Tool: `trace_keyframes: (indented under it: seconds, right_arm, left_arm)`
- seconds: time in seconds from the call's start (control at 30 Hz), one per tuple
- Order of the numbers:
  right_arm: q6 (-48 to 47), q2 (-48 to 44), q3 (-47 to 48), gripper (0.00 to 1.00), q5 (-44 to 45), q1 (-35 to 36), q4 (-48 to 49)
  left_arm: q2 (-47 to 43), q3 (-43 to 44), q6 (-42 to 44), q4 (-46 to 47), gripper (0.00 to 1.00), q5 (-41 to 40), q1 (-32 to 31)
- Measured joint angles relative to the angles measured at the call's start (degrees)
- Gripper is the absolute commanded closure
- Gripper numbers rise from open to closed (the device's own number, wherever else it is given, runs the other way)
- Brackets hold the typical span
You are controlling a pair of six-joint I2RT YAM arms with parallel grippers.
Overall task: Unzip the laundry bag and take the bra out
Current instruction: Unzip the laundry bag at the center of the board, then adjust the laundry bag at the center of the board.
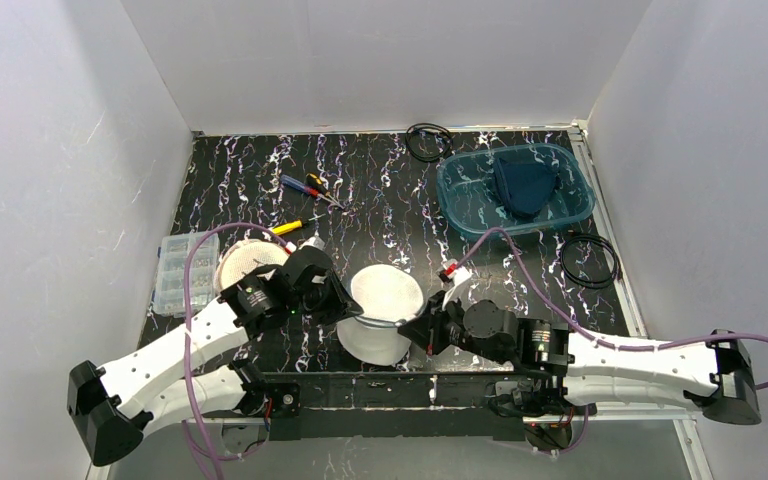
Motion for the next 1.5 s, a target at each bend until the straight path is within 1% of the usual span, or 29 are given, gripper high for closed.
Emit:
trace_keyframes:
  seconds: [0.13,0.17,0.23,0.27,0.33,0.37,0.47,0.57,0.7,0.77,0.8,0.87,1.0,1.1,1.23,1.33,1.5]
  right_arm:
    - [1.05,-1.77,-0.94,0.99,0.72,0.04,-0.48]
    - [1.20,-2.10,-1.03,0.95,0.76,0.09,-0.63]
    - [1.46,-2.40,-1.03,0.68,0.76,0.11,-0.61]
    - [1.92,-2.49,-1.03,0.56,0.70,0.11,-0.63]
    - [2.91,-2.75,-1.03,0.43,0.74,0.11,-0.66]
    - [3.50,-2.89,-1.03,0.38,0.85,0.11,-0.61]
    - [6.01,-3.50,-1.03,0.32,1.38,0.11,-0.63]
    - [11.02,-5.42,-1.92,0.29,3.26,0.11,-0.24]
    - [18.95,-8.02,-6.71,0.25,5.88,0.11,1.60]
    - [23.67,-8.15,-10.01,0.12,6.75,0.11,3.34]
    - [25.38,-7.98,-11.19,0.10,6.97,0.11,4.04]
    - [29.35,-6.69,-13.42,0.09,7.17,0.11,6.01]
    - [34.56,-1.99,-14.10,0.09,7.26,0.11,9.64]
    - [37.81,1.77,-14.10,0.11,7.52,0.11,13.68]
    - [41.62,6.01,-14.19,0.19,8.24,0.11,18.21]
    - [43.47,8.31,-14.19,0.28,9.01,0.11,20.87]
    - [44.92,12.15,-14.16,0.36,9.99,0.11,23.58]
  left_arm:
    - [-0.52,0.00,-0.57,0.09,1.00,-0.11,-0.20]
    - [-0.61,0.00,-0.72,0.20,1.00,-0.09,-0.24]
    - [-0.61,0.00,-0.90,0.31,0.98,-0.09,-0.26]
    - [-0.61,0.00,-0.85,0.35,0.96,-0.15,-0.28]
    - [-0.61,-0.02,-0.61,-0.52,0.93,-0.96,-0.20]
    - [-0.61,-0.09,-0.46,-0.72,0.93,-1.22,-0.11]
    - [-0.85,-0.50,-0.44,-0.61,0.93,-1.88,-0.07]
    - [-1.53,-1.33,-0.48,-0.04,0.93,-2.21,-0.07]
    - [-2.93,-3.61,-0.98,1.55,0.94,-2.34,-0.07]
    - [-3.69,-5.14,-1.55,2.49,0.95,-2.54,-0.07]
    - [-4.00,-5.68,-1.77,2.75,0.95,-2.67,-0.07]
    - [-4.83,-7.02,-2.38,3.76,0.95,-3.13,-0.07]
    - [-6.32,-8.90,-3.28,5.03,0.95,-3.85,-0.09]
    - [-7.08,-9.35,-3.67,5.73,0.96,-4.20,-0.11]
    - [-8.09,-9.86,-3.96,6.56,0.97,-4.70,-0.28]
    - [-8.81,-10.49,-4.11,6.93,0.97,-4.94,-0.57]
    - [-9.88,-11.65,-4.52,7.39,0.98,-5.16,-0.92]
